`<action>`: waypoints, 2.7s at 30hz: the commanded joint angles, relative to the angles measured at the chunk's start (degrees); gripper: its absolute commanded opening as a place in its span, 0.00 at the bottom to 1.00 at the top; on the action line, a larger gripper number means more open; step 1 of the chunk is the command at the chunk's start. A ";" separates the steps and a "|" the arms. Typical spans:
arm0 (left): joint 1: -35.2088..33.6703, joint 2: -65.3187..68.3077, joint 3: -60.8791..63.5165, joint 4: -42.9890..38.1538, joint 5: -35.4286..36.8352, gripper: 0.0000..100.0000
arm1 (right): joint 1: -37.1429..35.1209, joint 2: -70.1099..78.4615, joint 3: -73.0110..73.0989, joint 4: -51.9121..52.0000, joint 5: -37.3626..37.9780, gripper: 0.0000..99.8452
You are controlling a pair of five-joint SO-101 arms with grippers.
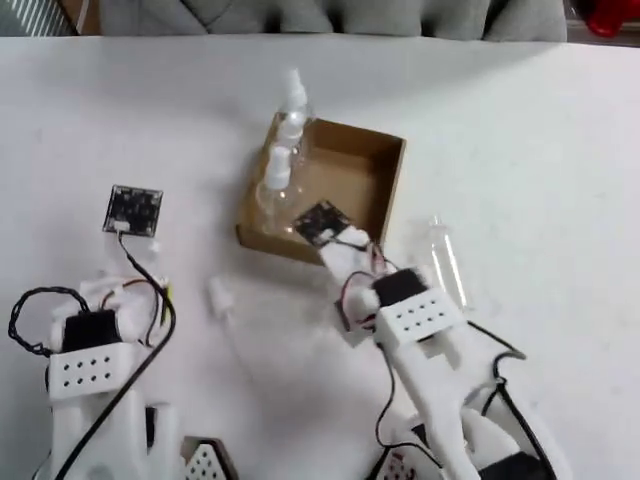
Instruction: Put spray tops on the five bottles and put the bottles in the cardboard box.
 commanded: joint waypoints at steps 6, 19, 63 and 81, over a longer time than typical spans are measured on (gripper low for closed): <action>-0.22 -1.71 -0.09 -1.05 0.35 0.02 | 12.09 -6.11 0.18 13.23 17.41 0.02; -0.13 -1.71 0.97 -1.93 0.35 0.02 | 33.63 -21.32 -8.62 26.77 32.79 0.02; -0.04 -1.71 1.32 -1.93 0.26 0.02 | 32.75 28.44 -22.77 -5.05 18.02 0.02; -0.04 -1.71 1.49 -1.93 -1.49 0.02 | 24.57 42.77 -43.25 1.98 3.34 0.02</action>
